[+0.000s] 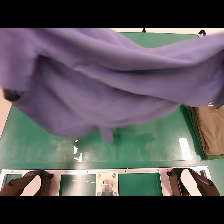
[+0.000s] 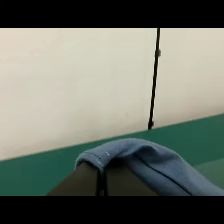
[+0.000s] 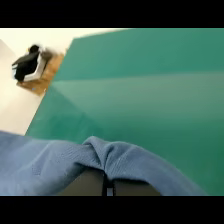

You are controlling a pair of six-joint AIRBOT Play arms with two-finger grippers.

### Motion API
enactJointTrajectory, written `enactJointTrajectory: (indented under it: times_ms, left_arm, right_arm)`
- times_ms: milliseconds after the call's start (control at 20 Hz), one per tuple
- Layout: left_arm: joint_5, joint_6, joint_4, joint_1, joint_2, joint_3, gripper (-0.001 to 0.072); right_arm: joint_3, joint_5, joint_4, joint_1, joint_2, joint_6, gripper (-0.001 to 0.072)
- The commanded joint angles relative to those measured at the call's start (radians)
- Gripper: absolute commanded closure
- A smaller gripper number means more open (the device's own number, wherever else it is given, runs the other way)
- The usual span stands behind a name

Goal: Fold the shirts.

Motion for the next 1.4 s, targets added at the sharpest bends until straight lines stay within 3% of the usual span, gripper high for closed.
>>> enactJointTrajectory:
  times_ms: [0,150,250,400,550,600,650,700,750,900,1100,1200,1350]
  left_arm:
    - [-0.001,0.071,-0.047,-0.005,-0.090,-0.192,0.0676]
    - [0.078,0.168,-0.112,-0.072,-0.304,-0.333,0.0676]
    - [0.180,0.220,-0.118,-0.146,-0.499,-0.350,0.0675]
    - [0.399,0.253,-0.211,-0.222,-0.745,-0.335,0.0675]
    - [0.465,0.248,-0.265,-0.234,-0.876,-0.272,0.0674]
    - [0.461,0.240,-0.264,-0.227,-0.884,-0.262,0.0560]
    - [0.452,0.232,-0.263,-0.219,-0.880,-0.257,0.0230]
    - [0.396,0.208,-0.264,-0.201,-0.880,-0.230,0.0085]
    - [0.303,0.168,-0.263,-0.172,-0.880,-0.193,0.0084]
    - [-0.070,0.048,-0.257,-0.043,-0.880,-0.056,0.0085]
    - [-0.459,-0.068,-0.142,0.066,-0.880,-0.072,0.0092]
    - [-0.559,-0.102,-0.120,0.069,-0.868,-0.160,0.0093]
    - [-0.537,-0.089,-0.082,0.068,-0.753,-0.434,0.0093]
  right_arm:
    - [-0.399,-0.139,-0.004,0.049,0.008,-0.047,0.0696]
    - [-0.710,-0.444,-0.003,0.171,-0.126,-0.117,0.0696]
    - [-0.766,-0.609,0.028,0.229,-0.309,-0.173,0.0696]
    - [-0.652,-0.661,0.162,0.233,-0.612,-0.292,0.0696]
    - [-0.448,-0.638,0.176,0.232,-0.828,-0.311,0.0695]
    - [-0.378,-0.609,0.175,0.225,-0.869,-0.315,0.0684]
    - [-0.312,-0.570,0.175,0.213,-0.892,-0.315,0.0589]
    - [-0.246,-0.520,0.169,0.190,-0.901,-0.315,0.0440]
    - [-0.188,-0.459,0.149,0.160,-0.900,-0.314,0.0339]
    - [-0.065,-0.175,0.005,0.039,-0.888,-0.269,0.0327]
    - [-0.235,-0.056,-0.127,-0.068,-0.778,-0.257,0.0351]
    - [-0.349,-0.059,-0.177,-0.128,-0.703,-0.255,0.0357]
    - [-0.465,-0.060,-0.330,-0.244,-0.608,-0.196,0.0356]
